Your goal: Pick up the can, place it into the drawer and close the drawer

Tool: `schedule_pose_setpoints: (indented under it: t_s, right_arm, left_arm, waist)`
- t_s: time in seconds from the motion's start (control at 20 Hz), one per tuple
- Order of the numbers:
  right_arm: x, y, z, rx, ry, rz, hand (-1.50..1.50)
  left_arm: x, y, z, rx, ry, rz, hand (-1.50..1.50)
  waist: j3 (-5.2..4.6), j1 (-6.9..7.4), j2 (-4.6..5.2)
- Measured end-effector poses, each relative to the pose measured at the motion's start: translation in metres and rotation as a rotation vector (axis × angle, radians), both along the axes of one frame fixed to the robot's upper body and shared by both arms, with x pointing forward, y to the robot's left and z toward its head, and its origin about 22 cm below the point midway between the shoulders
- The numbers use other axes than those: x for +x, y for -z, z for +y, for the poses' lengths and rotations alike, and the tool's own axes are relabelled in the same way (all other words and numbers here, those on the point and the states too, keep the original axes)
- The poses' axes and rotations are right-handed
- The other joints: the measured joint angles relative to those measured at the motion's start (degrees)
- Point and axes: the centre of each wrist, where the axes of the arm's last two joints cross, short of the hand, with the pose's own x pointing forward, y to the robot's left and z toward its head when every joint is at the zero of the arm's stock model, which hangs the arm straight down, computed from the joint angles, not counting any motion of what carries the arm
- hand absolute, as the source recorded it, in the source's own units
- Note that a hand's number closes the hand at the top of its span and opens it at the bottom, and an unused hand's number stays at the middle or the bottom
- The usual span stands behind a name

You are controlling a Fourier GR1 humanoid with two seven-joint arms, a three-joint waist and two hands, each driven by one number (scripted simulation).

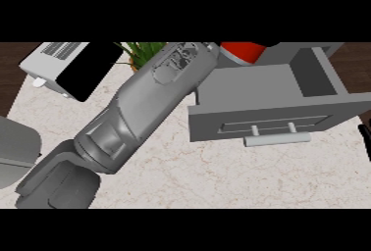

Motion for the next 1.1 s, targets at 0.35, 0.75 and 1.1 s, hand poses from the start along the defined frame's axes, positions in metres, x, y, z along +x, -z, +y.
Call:
schedule_pose_setpoints:
  t_s: [0.35,0.75,1.1]
  right_arm:
    - [0.009,-0.003,0.002,0.000,-0.006,-0.009,-1.50]
    - [0.011,-0.004,0.004,-0.007,-0.025,-0.021,-1.50]
    - [0.017,-0.008,0.006,-0.019,-0.034,-0.028,-1.50]
  left_arm:
    - [0.004,0.017,0.004,0.049,-0.047,-0.027,1.50]
    - [0.007,0.034,0.009,0.108,-0.074,-0.043,-1.50]
    - [0.008,0.044,0.012,0.110,-0.125,-0.043,-1.50]
  waist:
    - [0.03,-1.21,0.42]
    - [0.04,-2.20,0.71]
    - [0.04,-2.80,0.80]
